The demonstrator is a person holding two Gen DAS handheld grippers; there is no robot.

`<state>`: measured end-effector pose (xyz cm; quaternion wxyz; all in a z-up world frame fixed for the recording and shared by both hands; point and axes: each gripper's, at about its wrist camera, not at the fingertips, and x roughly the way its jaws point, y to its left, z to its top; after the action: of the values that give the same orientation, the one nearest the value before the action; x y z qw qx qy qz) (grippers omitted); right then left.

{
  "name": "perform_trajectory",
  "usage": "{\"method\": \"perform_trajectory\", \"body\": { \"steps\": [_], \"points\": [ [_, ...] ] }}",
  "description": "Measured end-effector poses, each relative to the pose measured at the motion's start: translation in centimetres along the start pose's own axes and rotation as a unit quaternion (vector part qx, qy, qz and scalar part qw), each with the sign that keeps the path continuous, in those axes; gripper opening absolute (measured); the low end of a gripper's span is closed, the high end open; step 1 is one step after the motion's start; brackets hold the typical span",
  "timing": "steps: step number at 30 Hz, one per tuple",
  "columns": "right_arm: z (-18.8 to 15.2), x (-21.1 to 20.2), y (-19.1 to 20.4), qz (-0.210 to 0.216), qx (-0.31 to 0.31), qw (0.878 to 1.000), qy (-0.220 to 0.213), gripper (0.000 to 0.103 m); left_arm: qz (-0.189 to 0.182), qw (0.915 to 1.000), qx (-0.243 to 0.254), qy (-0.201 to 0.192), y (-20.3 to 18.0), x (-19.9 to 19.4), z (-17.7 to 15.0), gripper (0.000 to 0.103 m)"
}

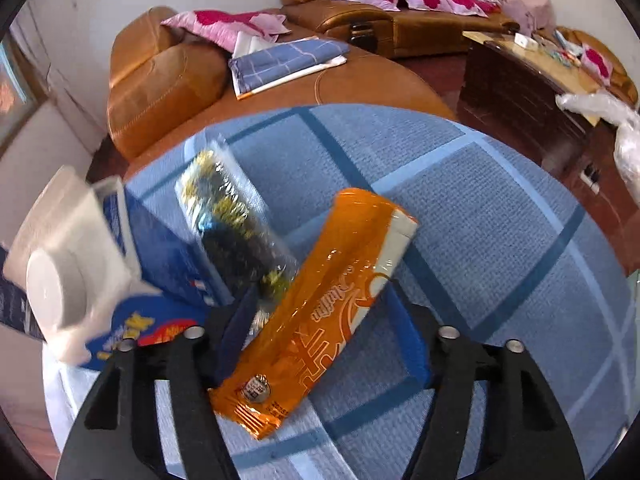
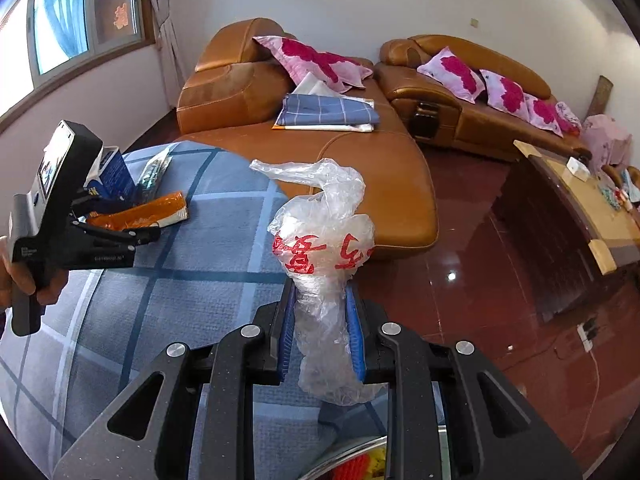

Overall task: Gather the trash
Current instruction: 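Grasp the clear red-printed plastic bag with the right tool while the left grasps the orange wrapper, then carry the plastic bag and orange wrapper over the light-blue bucket with both tools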

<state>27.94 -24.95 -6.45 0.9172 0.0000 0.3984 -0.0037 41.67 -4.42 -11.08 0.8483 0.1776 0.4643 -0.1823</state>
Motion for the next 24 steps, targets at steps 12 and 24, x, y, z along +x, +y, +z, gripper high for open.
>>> {"method": "perform_trajectory", "body": {
  "steps": [12,24],
  "points": [
    [-2.6,-2.8,0.9,-0.004,0.026,1.000,-0.009,0.024,-0.016,0.9984,-0.053,0.001,-0.3,-4.5,-6.3,0.025],
    [-8.4,-6.7,5.3,0.018,0.062,0.998,-0.017,0.024,0.056,0.9957,-0.073,-0.006,-2.3,-11.0,-13.8,0.025]
  ]
}}
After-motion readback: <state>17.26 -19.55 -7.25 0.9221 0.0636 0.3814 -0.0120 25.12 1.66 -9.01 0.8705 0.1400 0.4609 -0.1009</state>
